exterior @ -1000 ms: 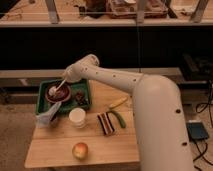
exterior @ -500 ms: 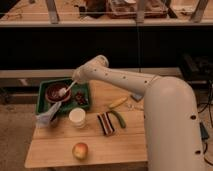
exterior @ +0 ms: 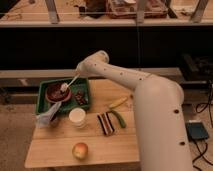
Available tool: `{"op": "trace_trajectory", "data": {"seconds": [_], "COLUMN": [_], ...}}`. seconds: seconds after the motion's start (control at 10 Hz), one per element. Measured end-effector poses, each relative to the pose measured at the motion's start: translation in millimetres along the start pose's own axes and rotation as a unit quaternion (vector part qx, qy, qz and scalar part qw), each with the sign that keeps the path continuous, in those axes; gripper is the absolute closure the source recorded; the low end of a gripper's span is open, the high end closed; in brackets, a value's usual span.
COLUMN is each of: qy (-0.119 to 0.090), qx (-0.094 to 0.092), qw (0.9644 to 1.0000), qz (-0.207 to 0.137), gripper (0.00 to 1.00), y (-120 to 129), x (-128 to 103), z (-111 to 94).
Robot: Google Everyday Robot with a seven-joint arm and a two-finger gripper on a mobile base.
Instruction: Wipe purple bowl with brush
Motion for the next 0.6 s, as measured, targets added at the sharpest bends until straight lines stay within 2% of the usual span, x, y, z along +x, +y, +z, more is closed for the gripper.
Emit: {"op": "trace_trajectory", "data": {"seconds": [0.4, 0.6], "qy": [-0.012, -0.024], "qx": [0.026, 0.036], "qw": [0.9993, 0.9986], "qz": [-0.021, -0.031], "gripper": [0.86, 0.86], "y": [-52, -62], "x": [-26, -41], "z": [18, 17]}}
